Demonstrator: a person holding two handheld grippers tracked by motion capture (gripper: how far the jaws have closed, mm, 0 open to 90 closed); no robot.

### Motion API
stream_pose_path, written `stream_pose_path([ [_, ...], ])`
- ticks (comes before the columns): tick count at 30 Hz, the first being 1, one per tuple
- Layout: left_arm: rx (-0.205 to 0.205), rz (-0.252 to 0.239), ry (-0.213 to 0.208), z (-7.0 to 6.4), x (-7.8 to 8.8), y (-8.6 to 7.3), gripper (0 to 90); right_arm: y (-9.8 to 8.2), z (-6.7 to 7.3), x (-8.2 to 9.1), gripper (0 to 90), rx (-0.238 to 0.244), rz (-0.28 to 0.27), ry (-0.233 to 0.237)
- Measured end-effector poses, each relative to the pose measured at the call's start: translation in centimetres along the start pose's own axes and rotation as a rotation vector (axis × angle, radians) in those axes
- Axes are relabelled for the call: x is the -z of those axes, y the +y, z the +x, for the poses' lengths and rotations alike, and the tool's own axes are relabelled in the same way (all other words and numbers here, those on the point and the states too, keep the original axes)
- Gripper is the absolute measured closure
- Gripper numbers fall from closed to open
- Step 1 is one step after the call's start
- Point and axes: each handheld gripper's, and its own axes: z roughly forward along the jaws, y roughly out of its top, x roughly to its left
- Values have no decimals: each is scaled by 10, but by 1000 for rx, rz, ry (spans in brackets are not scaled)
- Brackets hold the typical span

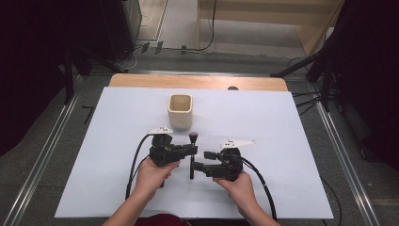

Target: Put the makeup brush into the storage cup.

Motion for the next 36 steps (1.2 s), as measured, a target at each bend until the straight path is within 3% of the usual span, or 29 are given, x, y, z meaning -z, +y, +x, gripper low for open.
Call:
stream_pose_path([
  [14,-11,24,7,3,4,1,774,2,-1,5,254,84,27,-24],
  [21,-21,27,18,4,8,3,773,3,-3,6,253,92,34,-36],
  [25,-23,27,23,5,10,4,773,5,-4,7,250,127,63,-47],
  [28,-20,24,22,5,11,4,773,7,-3,10,250,169,75,-80],
  [36,-23,28,18,6,14,5,773,11,-3,16,250,217,119,-92],
])
